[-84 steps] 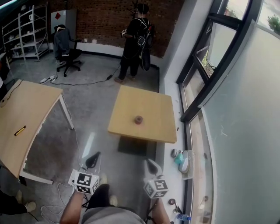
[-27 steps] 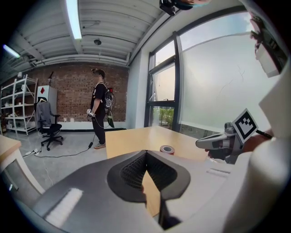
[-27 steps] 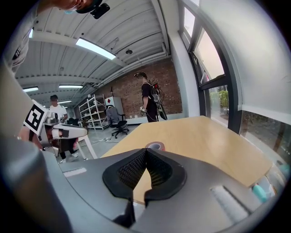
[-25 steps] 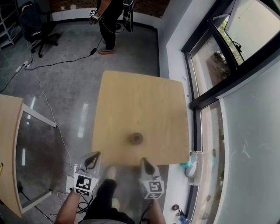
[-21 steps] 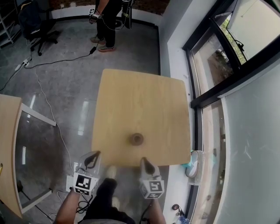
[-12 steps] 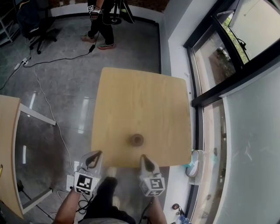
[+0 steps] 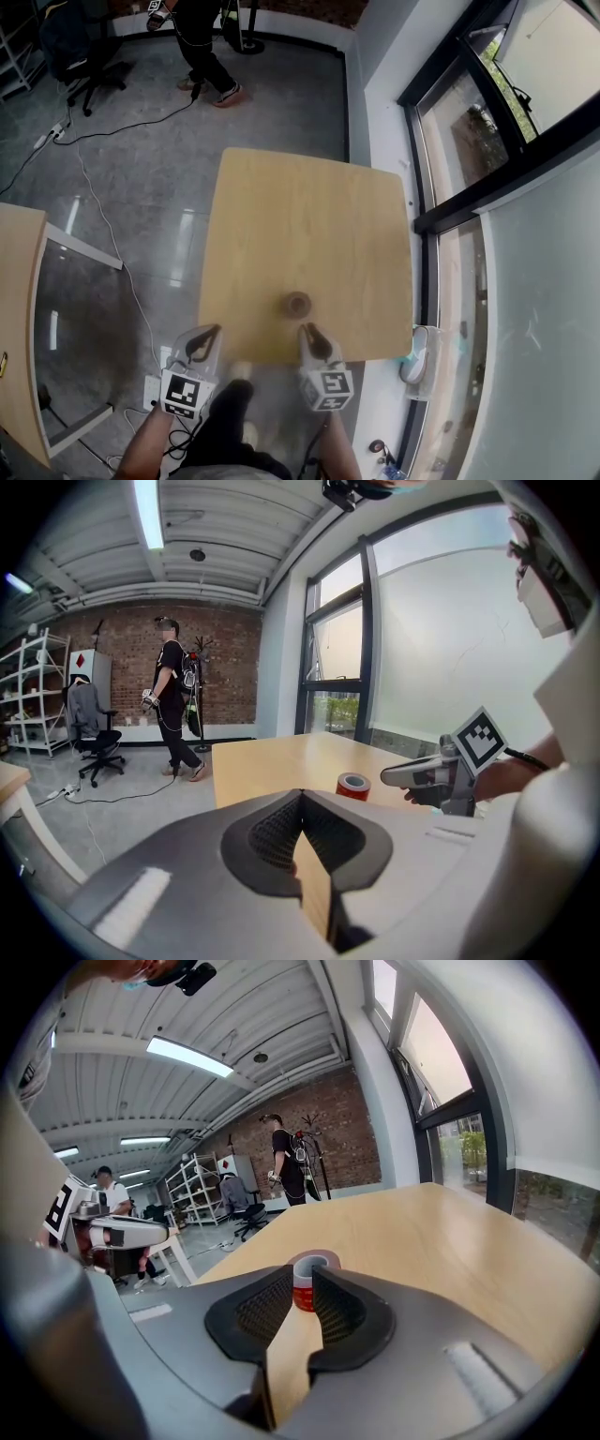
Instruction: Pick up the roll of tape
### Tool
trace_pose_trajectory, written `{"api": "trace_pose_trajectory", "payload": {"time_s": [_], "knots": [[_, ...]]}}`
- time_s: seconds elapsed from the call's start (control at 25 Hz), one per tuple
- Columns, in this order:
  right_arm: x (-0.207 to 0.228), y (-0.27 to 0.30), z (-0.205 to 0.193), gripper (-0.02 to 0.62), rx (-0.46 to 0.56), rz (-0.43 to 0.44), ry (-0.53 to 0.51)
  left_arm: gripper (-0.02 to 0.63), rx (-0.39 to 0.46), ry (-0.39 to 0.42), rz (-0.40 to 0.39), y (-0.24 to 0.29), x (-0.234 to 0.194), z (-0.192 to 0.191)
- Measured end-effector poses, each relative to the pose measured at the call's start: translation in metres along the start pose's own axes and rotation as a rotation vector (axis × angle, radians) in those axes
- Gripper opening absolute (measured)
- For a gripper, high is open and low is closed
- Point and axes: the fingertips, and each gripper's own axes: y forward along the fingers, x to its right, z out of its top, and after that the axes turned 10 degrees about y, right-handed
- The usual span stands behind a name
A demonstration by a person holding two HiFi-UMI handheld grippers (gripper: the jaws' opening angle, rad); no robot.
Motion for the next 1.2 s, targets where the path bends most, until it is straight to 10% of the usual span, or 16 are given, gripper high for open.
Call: {"api": "trace_pose_trajectory", "payload": {"time_s": [1.2], "knots": [[0.009, 0.064, -0.004, 0.436, -0.094, -0.033, -0.099, 0.000, -0.032, -0.019, 0.028, 0.030, -0.031, -0.002]]}}
